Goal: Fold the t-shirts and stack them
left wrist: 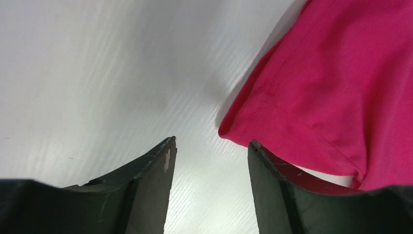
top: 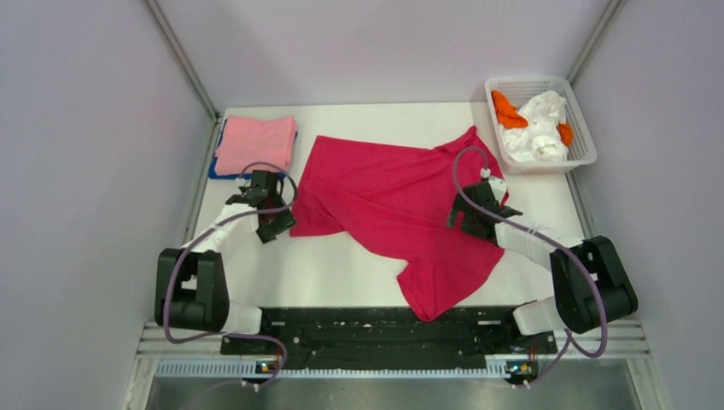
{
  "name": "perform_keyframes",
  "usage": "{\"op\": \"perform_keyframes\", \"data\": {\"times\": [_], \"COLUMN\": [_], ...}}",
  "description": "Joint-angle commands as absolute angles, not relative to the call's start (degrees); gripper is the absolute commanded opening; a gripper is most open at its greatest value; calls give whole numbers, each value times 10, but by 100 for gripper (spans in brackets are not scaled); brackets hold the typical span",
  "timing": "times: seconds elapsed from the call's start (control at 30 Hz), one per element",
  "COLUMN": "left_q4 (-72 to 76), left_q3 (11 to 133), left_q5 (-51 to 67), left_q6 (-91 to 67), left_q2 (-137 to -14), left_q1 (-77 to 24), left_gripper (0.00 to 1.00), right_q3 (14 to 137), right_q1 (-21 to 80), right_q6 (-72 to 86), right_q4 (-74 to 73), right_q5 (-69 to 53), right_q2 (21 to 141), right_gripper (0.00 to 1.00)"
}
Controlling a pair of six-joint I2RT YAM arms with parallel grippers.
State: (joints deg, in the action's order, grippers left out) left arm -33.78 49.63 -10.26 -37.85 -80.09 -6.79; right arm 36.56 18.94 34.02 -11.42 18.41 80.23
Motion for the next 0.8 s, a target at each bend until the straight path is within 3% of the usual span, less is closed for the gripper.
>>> {"op": "perform_keyframes", "data": {"times": [0.0,0.3,0.37,0.6,0.77], "left_q4": [-226,-216,-216,-242,-219], "left_q3": [456,468,471,482,476], "left_q5": [-8,16,21,-54,-62], "left_q6": [-398,-398,-394,-394,-383], "left_q2": [-808,-863,-865,-875,-852], "left_q1": [-54,-52,-52,-42,-40], "left_gripper": [59,39,26,0,0], "right_q3": [367,369,369,380,390], "right_q1": [182,182,183,172,154], "right_q6": [342,342,342,340,335], "right_q4": [-153,-158,-159,-165,-162], "right_q5": [185,197,199,210,203], "right_q2": [815,818,820,835,840], "right_gripper": [99,99,99,99,99]}}
